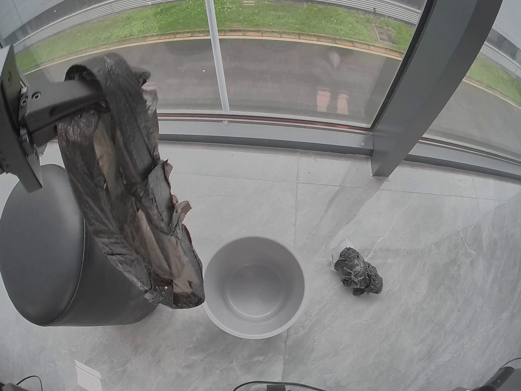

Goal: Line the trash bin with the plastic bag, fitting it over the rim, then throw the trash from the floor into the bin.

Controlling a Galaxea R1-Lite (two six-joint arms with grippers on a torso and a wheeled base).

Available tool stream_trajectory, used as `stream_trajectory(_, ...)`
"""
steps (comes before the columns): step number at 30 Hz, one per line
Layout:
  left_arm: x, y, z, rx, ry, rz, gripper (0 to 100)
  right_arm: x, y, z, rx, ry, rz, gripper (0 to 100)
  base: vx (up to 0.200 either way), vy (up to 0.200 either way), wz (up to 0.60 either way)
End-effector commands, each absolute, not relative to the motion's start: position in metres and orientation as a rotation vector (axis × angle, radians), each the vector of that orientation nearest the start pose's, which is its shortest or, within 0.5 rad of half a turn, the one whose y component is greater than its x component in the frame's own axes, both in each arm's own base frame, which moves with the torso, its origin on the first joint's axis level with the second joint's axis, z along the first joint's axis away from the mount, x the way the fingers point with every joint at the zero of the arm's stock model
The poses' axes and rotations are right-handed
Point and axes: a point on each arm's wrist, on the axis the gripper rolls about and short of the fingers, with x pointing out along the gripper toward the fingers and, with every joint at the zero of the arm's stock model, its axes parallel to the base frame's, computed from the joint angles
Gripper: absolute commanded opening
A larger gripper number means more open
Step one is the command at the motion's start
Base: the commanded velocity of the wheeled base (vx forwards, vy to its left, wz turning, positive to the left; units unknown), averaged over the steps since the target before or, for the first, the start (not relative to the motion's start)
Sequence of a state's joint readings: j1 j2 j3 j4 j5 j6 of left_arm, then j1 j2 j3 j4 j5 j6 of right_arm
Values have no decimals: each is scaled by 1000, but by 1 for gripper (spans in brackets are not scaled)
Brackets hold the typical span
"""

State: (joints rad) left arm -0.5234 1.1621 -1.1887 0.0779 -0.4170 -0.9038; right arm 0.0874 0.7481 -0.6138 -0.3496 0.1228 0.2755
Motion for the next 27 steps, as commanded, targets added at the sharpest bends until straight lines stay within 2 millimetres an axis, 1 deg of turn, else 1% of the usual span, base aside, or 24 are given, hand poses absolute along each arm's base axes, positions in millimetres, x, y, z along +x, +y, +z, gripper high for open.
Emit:
stream_trajectory(1, 156, -114, 375, -820, 511, -892, 0, 169, 54, 266, 306, -43, 151, 100, 0, 0, 0)
stream_trajectory(3, 158, -119, 379, -816, 520, -905, 0, 174, 75, 261, 303, -26, 211, 100, 0, 0, 0)
stream_trajectory(6, 158, -125, 384, -814, 524, -927, 0, 174, 109, 252, 290, 23, 336, 100, 0, 0, 0)
stream_trajectory(8, 158, -125, 384, -814, 524, -927, 0, 174, 110, 252, 289, 27, 340, 100, 0, 0, 0)
stream_trajectory(9, 159, -126, 387, -816, 514, -936, 0, 176, 130, 241, 273, 76, 382, 100, 0, 0, 0)
stream_trajectory(12, 159, -127, 392, -822, 504, -945, 0, 182, 145, 226, 246, 137, 398, 100, 0, 0, 0)
stream_trajectory(13, 159, -126, 393, -822, 502, -946, 0, 183, 146, 226, 245, 139, 399, 100, 0, 0, 0)
stream_trajectory(14, 161, -128, 392, -822, 505, -945, 0, 187, 155, 219, 231, 164, 414, 100, 0, 0, 0)
stream_trajectory(15, 161, -128, 392, -821, 506, -947, 0, 189, 158, 217, 226, 169, 416, 100, 0, 0, 0)
stream_trajectory(18, 160, -129, 392, -820, 515, -955, 0, 196, 177, 207, 209, 178, 447, 100, 0, 0, 0)
stream_trajectory(19, 160, -131, 391, -819, 521, -960, 0, 197, 185, 204, 207, 182, 464, 100, 0, 0, 0)
stream_trajectory(20, 160, -131, 391, -819, 521, -961, 0, 197, 186, 204, 206, 183, 468, 100, 0, 0, 0)
stream_trajectory(21, 162, -134, 389, -818, 530, -962, 0, 197, 198, 200, 196, 196, 499, 100, 0, 0, 0)
stream_trajectory(23, 163, -135, 388, -819, 536, -961, 0, 195, 210, 194, 183, 213, 519, 100, 0, 0, 0)
stream_trajectory(26, 166, -137, 386, -819, 547, -955, 0, 194, 222, 187, 166, 229, 518, 100, 0, 0, 0)
stream_trajectory(27, 166, -137, 386, -819, 547, -955, 0, 194, 222, 187, 166, 229, 518, 100, 0, 0, 0)
